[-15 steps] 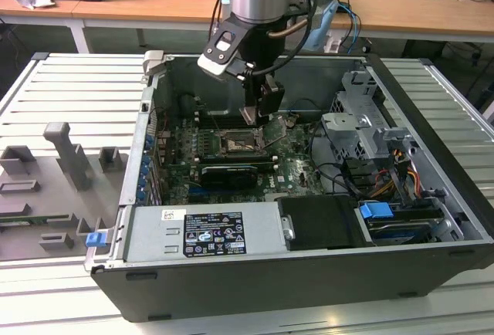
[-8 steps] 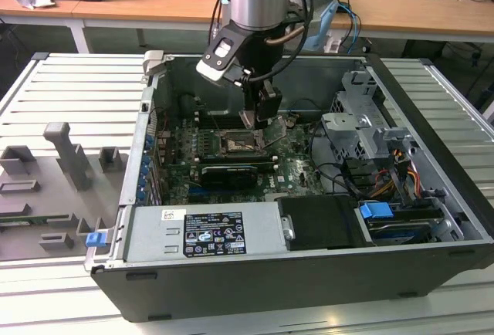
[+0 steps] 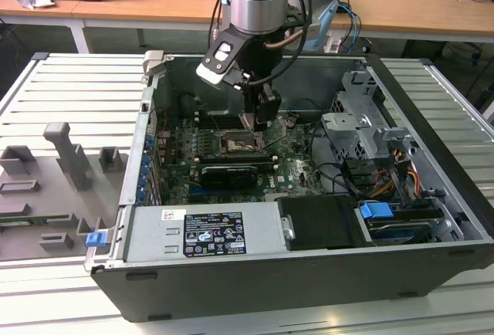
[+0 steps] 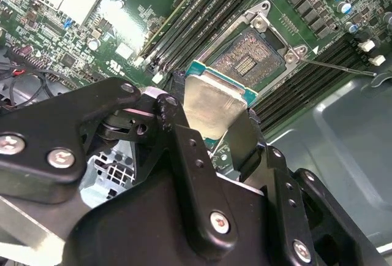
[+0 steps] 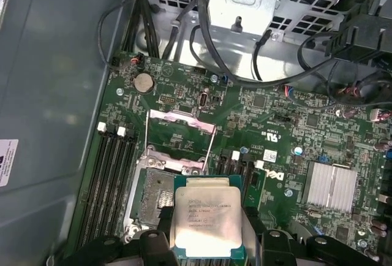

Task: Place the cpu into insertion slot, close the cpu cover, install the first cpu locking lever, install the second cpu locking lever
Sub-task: 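Place the cpu into insertion slot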

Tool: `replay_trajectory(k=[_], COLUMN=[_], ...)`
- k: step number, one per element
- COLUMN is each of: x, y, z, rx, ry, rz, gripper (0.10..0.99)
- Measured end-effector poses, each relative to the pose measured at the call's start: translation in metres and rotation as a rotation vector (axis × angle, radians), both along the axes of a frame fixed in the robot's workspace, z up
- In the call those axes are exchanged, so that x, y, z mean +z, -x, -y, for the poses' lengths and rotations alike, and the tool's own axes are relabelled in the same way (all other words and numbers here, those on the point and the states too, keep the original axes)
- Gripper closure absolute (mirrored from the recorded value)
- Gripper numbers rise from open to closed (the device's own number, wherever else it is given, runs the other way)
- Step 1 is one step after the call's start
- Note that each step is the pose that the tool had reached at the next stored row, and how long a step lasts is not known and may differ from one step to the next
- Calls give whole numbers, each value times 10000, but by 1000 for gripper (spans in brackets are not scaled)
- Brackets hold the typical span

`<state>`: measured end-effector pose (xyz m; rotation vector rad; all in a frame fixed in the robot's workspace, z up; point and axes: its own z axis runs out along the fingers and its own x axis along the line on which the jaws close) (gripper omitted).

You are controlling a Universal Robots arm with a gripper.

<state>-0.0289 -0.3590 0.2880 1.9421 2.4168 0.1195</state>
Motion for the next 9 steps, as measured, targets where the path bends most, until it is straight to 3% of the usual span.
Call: replay_trajectory(k=[9], x=[-52], y=[0], z=[0], rx=[-10], ry=[1], rz=[0], gripper=[561])
